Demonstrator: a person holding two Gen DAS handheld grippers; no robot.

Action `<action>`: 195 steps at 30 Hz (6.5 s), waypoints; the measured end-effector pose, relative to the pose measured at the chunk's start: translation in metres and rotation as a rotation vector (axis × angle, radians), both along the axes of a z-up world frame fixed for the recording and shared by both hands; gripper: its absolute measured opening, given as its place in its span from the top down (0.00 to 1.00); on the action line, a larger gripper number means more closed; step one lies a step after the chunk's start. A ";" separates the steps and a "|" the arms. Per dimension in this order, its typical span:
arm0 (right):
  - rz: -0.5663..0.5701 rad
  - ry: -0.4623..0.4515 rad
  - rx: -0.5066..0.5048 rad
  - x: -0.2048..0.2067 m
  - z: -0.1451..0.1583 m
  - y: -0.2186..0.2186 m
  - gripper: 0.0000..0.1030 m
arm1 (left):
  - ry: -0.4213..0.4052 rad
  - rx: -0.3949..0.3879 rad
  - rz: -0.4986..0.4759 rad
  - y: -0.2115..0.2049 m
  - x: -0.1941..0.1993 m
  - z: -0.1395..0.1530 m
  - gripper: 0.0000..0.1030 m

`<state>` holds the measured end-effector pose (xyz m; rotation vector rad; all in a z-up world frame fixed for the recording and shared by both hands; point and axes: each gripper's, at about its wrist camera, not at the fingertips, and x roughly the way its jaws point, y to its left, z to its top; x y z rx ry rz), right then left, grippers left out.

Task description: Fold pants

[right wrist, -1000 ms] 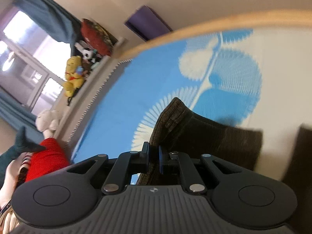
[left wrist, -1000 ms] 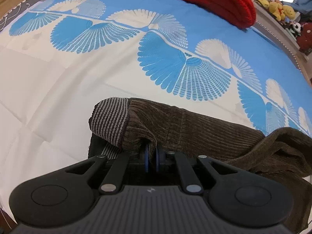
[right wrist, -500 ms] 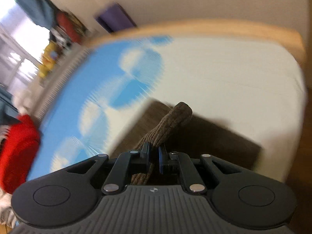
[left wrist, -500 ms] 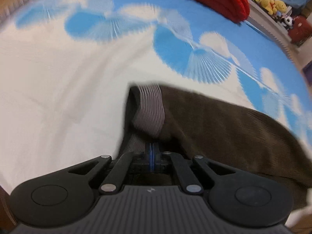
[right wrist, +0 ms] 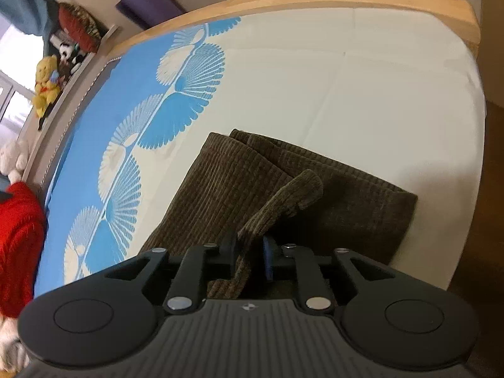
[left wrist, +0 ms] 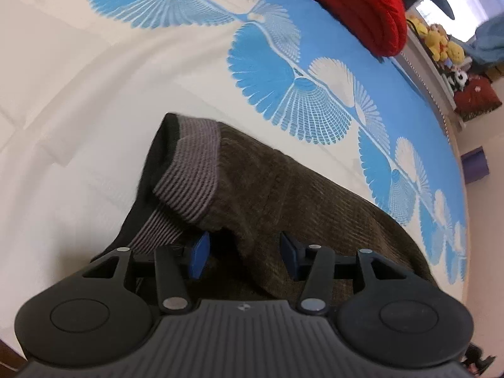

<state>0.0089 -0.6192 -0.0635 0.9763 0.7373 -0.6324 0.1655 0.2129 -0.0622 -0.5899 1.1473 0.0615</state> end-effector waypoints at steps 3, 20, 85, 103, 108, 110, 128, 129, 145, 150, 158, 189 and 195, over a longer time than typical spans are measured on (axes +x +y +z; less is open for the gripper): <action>-0.030 0.016 0.004 0.004 -0.005 -0.005 0.81 | 0.043 0.069 0.008 -0.008 0.010 -0.006 0.57; 0.002 -0.094 -0.323 -0.036 0.058 -0.003 0.98 | -0.049 0.157 -0.133 0.022 -0.049 0.038 0.96; -0.142 0.061 -0.188 -0.052 0.028 -0.026 0.94 | -0.014 0.482 -0.717 -0.109 -0.035 -0.009 0.54; -0.107 0.232 -0.054 -0.047 -0.010 -0.030 0.51 | -0.108 0.406 -0.705 -0.109 -0.036 0.005 0.53; -0.112 0.226 0.017 -0.052 -0.024 -0.036 0.44 | 0.069 0.573 -0.871 -0.139 -0.043 -0.041 0.50; -0.120 0.216 0.025 -0.052 -0.027 -0.037 0.44 | 0.039 0.592 -0.876 -0.145 -0.042 -0.033 0.50; -0.115 0.256 -0.037 -0.032 -0.038 -0.034 0.47 | -0.158 0.581 -0.821 -0.190 -0.042 0.007 0.50; -0.112 0.261 -0.044 -0.031 -0.038 -0.033 0.49 | -0.165 0.573 -0.818 -0.191 -0.043 0.009 0.50; -0.069 0.099 -0.185 -0.033 0.022 -0.004 0.87 | -0.221 0.558 -0.797 -0.195 -0.041 0.023 0.50; 0.109 0.020 -0.496 -0.015 0.082 0.071 0.87 | -0.240 0.541 -0.766 -0.188 -0.044 0.032 0.50; 0.823 -0.355 -1.084 -0.016 0.114 0.344 0.87 | -0.233 0.530 -0.711 -0.168 -0.045 0.038 0.50; 1.605 -0.127 -0.813 -0.023 -0.033 0.517 0.75 | -0.188 0.236 -0.540 -0.194 0.019 0.035 0.50; 1.602 -0.271 -0.832 -0.035 -0.001 0.509 0.92 | -0.130 0.108 -0.477 -0.203 0.052 0.014 0.49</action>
